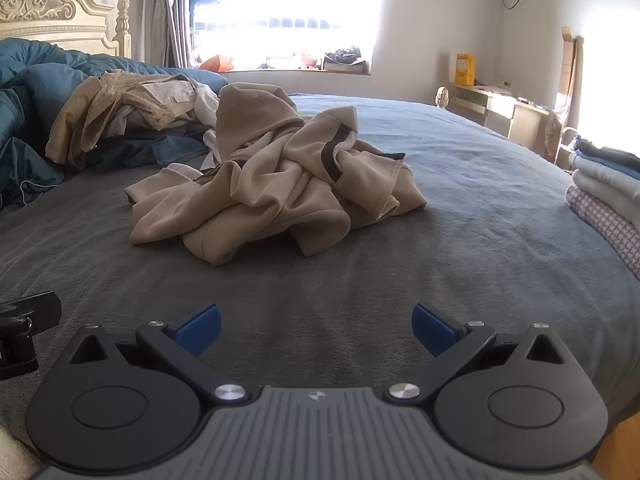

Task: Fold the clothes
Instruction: 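Move both grippers open toward the crumpled beige hoodie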

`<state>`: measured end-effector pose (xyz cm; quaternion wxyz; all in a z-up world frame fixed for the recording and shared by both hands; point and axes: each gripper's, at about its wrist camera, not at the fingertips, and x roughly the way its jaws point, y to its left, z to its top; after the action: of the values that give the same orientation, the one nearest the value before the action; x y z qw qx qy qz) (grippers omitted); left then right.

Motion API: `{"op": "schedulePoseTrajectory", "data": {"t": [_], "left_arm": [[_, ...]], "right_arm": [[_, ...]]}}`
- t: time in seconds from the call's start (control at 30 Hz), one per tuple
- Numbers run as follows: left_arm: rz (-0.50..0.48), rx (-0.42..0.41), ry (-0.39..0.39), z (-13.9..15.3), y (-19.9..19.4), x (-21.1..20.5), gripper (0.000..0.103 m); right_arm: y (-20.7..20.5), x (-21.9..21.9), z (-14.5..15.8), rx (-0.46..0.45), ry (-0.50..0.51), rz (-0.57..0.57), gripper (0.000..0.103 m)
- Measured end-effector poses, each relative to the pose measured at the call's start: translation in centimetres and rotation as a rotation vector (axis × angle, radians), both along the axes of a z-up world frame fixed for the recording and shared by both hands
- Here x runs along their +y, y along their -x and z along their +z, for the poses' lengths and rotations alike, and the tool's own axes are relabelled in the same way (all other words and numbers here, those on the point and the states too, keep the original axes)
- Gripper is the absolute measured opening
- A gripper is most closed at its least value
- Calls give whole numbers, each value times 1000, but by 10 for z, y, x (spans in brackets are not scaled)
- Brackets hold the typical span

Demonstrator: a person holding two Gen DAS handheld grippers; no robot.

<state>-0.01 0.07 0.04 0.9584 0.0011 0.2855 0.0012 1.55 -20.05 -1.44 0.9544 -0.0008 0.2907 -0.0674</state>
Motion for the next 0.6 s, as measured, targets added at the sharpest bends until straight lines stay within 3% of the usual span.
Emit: {"op": "schedulePoseTrajectory", "data": {"t": [0.6], "left_arm": [[-17, -7, -52, 6, 1, -5, 103]], "right_arm": [[3, -4, 9, -14, -14, -11, 103]]}}
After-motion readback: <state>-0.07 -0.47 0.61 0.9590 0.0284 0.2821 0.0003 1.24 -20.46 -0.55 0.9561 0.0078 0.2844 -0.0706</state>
